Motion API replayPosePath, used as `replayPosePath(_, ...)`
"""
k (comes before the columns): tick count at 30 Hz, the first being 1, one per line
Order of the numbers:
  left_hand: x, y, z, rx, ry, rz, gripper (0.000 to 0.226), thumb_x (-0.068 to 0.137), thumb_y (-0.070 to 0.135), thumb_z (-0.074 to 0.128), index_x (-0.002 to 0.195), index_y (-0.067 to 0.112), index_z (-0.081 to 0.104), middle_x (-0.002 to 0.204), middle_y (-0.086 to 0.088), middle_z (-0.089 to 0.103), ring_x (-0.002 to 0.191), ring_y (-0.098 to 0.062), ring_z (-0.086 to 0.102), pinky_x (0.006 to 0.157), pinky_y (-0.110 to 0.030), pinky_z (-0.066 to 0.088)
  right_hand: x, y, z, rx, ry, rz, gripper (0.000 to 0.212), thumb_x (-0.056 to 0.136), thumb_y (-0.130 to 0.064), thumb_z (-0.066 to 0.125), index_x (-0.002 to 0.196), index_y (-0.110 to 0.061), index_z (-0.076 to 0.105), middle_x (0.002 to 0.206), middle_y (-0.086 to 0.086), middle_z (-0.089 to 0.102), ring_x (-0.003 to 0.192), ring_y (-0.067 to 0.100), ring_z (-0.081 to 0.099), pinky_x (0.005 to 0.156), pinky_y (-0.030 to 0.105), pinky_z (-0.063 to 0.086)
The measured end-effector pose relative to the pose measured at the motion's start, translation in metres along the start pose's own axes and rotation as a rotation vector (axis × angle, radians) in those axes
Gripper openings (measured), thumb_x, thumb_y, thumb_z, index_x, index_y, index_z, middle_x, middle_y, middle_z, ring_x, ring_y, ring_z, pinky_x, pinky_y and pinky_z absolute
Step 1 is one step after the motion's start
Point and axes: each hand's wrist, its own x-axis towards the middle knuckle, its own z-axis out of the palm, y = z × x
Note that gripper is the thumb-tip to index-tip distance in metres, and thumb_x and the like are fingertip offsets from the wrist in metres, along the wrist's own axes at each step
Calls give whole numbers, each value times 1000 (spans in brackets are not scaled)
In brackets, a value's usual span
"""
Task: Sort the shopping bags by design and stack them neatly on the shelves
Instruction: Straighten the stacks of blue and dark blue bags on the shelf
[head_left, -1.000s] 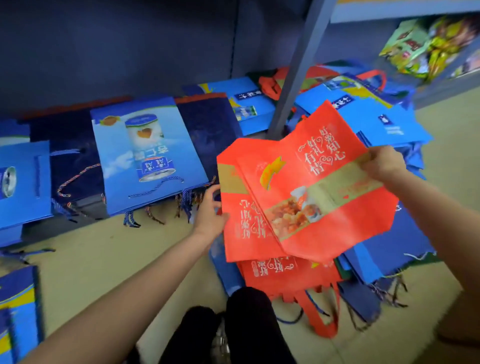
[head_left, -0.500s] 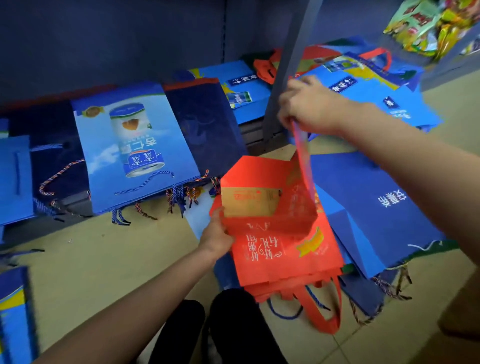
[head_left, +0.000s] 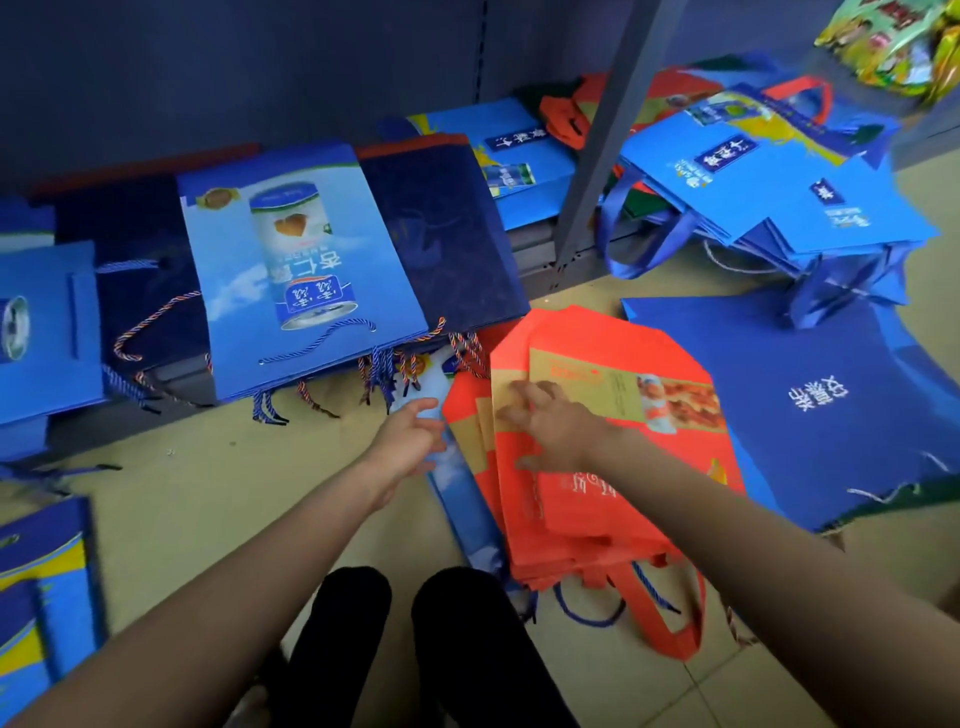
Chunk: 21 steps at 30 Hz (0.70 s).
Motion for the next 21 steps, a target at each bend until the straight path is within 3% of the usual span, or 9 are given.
replayPosePath(3,1,6,-8,164,169,262,43,88,-9,39,127,5,48,113,-13,59,97,-29,59,75,-30,47,8,-5,1,-1,23,57,49,88,-17,53,136,-16,42,139,12,35,125,34,40,98,43,42)
replayPosePath(6,-8,15,-36,462,436,647,41,82,-8,44,120,3,55,111,-12,58,95,-25,57,89,-33,43,25,-12,-32,187,323,60,39,88,-12,50,127,-9,50,124,17,46,117,35,47,97,36,39)
replayPosePath(8,-13,18,-62,699,590,746,44,80,-1,50,123,7,54,115,-13,54,103,-30,50,89,-39,38,37,-23,-60,376,544,29,34,88,-9,53,122,-4,55,120,20,50,113,35,50,95,31,32)
replayPosePath(11,-13,11,-105,799,715,563,52,80,7,57,131,15,49,128,-12,45,115,-34,40,93,-43,32,63,-43,-89,596,698,63,37,90,-15,57,126,-6,51,126,17,47,115,32,49,93,30,33)
replayPosePath(15,-11,-4,-154,654,679,311,45,85,10,58,130,14,51,135,-15,42,122,-33,41,100,-34,32,105,-80,-100,996,549,189,61,87,-29,65,136,-6,36,134,15,47,122,31,47,98,37,38)
replayPosePath(18,-18,-15,-183,553,575,331,30,87,7,57,117,8,60,123,-13,58,107,-28,59,92,-26,40,123,-102,-105,1249,550,299,52,82,-25,71,123,-3,46,124,14,57,107,28,57,82,39,50)
replayPosePath(19,-23,-17,-193,498,579,334,29,87,6,57,115,9,61,117,-11,62,98,-26,62,88,-25,42,125,-111,-109,1336,536,274,46,82,-20,70,120,-4,50,121,13,60,99,25,58,73,36,51)
replayPosePath(21,-36,-24,-215,453,614,338,31,86,5,57,117,10,60,109,-10,63,92,-23,62,87,-25,44,125,-127,-117,1426,549,167,37,85,-11,66,119,-6,54,116,10,62,92,20,58,69,32,49)
